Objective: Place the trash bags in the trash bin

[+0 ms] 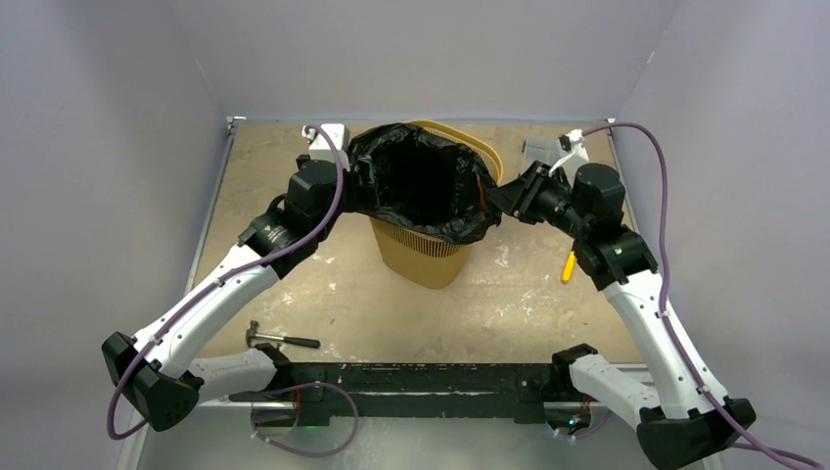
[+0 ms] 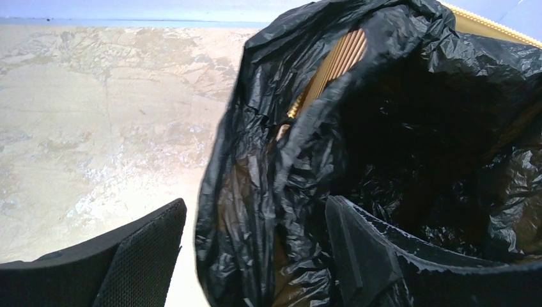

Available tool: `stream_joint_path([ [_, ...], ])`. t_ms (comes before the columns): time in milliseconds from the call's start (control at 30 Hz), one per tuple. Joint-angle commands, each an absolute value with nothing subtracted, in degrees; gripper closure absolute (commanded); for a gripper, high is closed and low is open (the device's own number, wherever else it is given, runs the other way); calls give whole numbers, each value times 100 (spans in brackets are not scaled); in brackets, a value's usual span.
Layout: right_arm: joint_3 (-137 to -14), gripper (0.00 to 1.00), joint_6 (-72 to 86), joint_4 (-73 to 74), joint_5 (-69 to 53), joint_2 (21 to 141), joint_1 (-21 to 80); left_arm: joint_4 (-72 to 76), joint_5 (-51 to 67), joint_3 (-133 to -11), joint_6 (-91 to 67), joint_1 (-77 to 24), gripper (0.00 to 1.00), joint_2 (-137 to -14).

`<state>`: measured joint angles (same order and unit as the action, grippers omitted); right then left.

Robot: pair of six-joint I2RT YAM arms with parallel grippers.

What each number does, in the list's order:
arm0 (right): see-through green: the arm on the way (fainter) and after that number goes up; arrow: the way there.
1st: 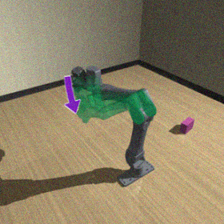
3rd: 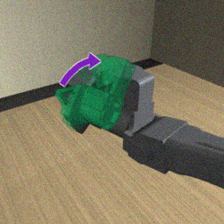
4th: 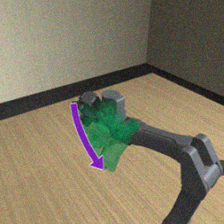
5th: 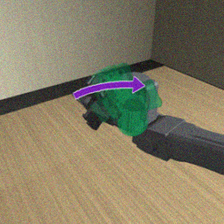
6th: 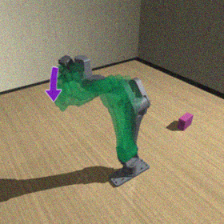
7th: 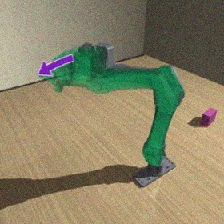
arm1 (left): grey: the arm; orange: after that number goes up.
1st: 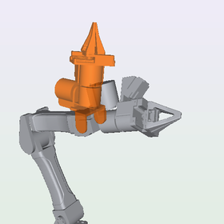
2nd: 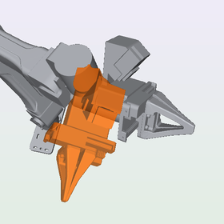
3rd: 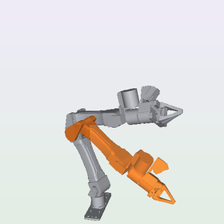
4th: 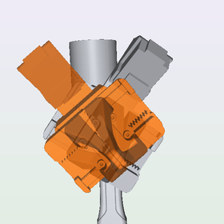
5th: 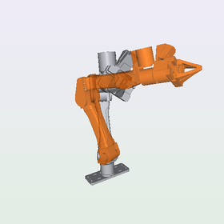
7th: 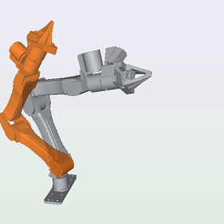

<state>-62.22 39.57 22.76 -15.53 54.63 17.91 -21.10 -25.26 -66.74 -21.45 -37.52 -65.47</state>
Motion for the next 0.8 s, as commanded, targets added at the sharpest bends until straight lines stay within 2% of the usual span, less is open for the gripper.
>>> stream_joint_path([
  [0, -6266, 74, 4073, 1903, -1942, 5269, 1741, -1937, -2500, -6594, -2212, -3729, 21, -6425],
  [67, -6332, 83, 3974, 1927, -1817, 5199, 1740, -1896, -2505, -6546, -2232, -3729, 21, -6384],
  [200, -6455, 92, 3668, 2088, -1120, 5035, 1740, -1883, -2496, -6548, -2273, -3731, 21, -6390],
  [300, -6587, 94, 3494, 2483, -285, 5023, 1745, -1872, -2471, -6557, -2306, -3728, 21, -6398],
  [500, -6289, 95, 3477, 2725, 1014, 5012, 1740, -1893, -2388, -6512, -2353, -3735, 21, -6411],
  [633, -5887, 93, 3511, 2601, 418, 4804, 1741, -1965, -2355, -6512, -2364, -3735, 22, -6364],
  [767, -5287, 87, 3644, 2275, 17, 4404, 1740, -1963, -2383, -6455, -2373, -3734, 24, -6252],
])
